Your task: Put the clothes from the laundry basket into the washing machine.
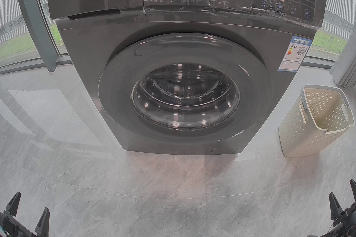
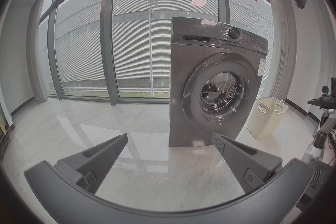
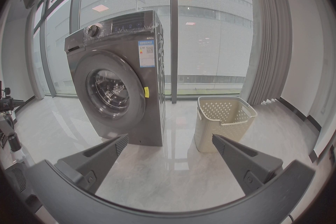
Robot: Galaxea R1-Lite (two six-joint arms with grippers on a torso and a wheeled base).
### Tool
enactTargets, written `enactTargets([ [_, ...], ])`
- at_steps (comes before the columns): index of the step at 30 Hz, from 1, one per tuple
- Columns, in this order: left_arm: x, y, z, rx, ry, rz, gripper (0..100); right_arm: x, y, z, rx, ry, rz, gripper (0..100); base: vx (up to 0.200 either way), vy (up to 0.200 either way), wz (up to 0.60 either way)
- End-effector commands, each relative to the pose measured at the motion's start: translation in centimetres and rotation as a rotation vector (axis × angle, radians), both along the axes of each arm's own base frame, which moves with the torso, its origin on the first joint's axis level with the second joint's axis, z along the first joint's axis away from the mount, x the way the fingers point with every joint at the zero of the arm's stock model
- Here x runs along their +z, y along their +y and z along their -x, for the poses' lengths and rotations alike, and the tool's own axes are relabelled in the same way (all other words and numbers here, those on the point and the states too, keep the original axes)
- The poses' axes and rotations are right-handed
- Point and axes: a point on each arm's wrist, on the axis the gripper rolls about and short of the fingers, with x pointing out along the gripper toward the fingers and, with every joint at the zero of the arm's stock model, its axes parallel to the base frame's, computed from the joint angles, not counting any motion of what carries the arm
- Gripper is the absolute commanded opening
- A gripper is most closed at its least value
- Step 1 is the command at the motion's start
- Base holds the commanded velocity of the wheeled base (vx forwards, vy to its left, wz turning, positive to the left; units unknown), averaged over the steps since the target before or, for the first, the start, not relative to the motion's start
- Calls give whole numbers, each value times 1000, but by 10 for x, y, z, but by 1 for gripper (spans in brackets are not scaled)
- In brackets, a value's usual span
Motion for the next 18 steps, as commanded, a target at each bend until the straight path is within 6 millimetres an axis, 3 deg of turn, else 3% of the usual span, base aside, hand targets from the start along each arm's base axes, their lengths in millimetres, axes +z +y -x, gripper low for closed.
enactTargets([
  [1,-5,0,0,2,3,11,100,-5,0,1,13,-18,6,100,0,0,0],
  [18,-5,0,0,3,3,8,100,-5,0,1,16,-20,6,100,0,0,0],
])
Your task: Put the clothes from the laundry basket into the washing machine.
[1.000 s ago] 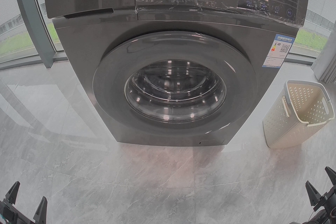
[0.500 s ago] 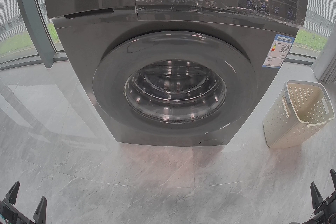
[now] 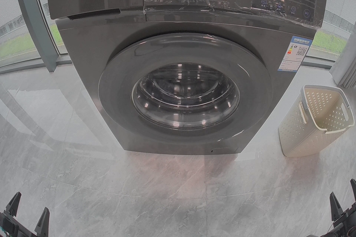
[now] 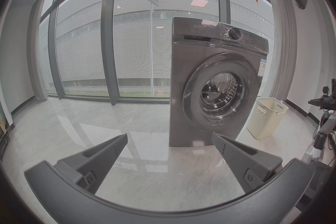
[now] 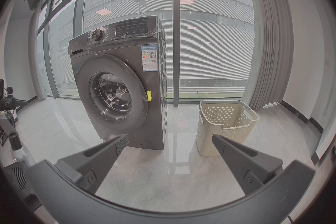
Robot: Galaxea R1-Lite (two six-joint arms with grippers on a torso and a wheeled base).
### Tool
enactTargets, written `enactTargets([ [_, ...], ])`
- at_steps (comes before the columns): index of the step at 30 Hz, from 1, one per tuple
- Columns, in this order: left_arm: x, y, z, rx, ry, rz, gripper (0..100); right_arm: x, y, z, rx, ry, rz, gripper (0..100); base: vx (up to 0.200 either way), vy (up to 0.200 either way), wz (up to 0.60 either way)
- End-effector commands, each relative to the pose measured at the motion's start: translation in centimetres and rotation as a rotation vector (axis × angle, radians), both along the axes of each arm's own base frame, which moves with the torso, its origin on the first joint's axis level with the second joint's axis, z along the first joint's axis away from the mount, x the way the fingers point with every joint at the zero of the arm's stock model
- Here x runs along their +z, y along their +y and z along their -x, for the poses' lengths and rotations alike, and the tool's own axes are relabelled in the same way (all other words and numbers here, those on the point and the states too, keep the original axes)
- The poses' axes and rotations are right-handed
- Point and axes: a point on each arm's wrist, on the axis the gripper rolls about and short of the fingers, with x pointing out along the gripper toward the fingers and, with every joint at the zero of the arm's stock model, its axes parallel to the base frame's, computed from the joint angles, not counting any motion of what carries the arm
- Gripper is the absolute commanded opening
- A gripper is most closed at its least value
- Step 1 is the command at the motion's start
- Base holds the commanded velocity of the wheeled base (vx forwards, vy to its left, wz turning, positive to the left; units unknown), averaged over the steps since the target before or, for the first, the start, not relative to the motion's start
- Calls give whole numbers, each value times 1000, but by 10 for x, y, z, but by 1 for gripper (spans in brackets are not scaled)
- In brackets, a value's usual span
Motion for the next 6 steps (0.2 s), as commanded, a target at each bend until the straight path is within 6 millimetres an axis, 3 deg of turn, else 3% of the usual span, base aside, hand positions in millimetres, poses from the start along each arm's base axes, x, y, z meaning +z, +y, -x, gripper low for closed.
enactTargets([
  [1,-5,0,0,0,0,0,100,-5,0,-1,0,11,-2,100,0,0,0],
  [6,-5,0,0,0,2,3,100,-5,0,-1,0,11,0,100,0,0,0],
])
